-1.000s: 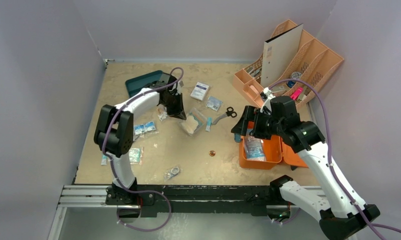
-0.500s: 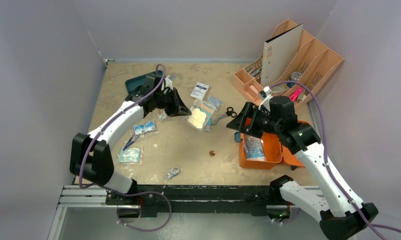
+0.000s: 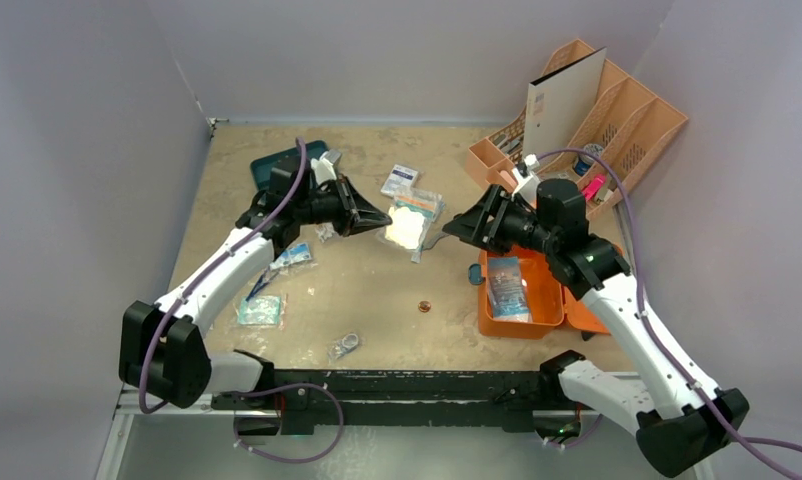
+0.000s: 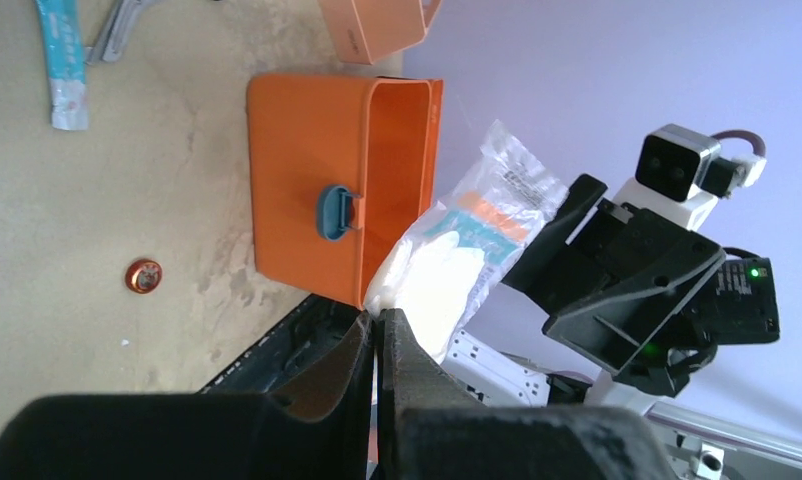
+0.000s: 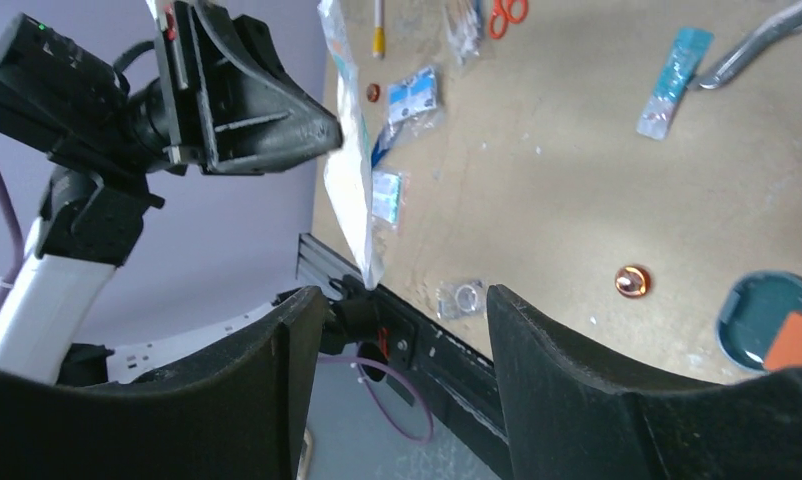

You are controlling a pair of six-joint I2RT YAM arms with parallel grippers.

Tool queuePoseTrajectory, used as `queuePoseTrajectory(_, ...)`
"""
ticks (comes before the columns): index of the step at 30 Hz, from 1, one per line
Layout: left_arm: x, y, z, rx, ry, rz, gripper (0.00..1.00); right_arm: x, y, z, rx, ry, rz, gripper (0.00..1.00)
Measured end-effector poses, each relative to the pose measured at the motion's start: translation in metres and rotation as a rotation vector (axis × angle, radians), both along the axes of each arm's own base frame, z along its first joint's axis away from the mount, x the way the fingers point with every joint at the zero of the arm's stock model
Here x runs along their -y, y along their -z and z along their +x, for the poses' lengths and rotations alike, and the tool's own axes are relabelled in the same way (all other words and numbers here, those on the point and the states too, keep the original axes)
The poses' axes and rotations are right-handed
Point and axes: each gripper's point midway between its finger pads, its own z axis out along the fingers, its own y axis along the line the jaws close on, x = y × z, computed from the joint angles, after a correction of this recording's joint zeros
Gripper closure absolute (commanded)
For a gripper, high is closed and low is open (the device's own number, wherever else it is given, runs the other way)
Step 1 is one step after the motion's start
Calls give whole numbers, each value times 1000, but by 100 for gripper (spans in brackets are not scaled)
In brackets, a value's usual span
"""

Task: Organize the medicine kit
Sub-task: Place the medical item at the medicine box.

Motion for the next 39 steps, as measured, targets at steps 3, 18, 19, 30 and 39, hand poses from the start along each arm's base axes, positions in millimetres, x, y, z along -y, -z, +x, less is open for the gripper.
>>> queuePoseTrajectory(3, 2, -7, -2, 5, 1, -27, 100, -5, -3, 7, 14, -8, 19, 38)
queuePoseTrajectory(18, 8, -18, -3, 10, 11, -81, 100, -49, 15, 29, -41, -85, 64, 47)
queuePoseTrajectory(19, 8, -18, -3, 10, 12, -81, 100, -50, 15, 30, -43, -87, 65, 46)
queuePoseTrajectory(30, 8, -11, 1, 2, 9, -68, 100, -24, -8, 19, 42, 7, 24, 33)
queuePoseTrajectory(39, 11, -16, 5, 34, 15, -92, 100, -30, -21, 24, 78, -3, 58, 35)
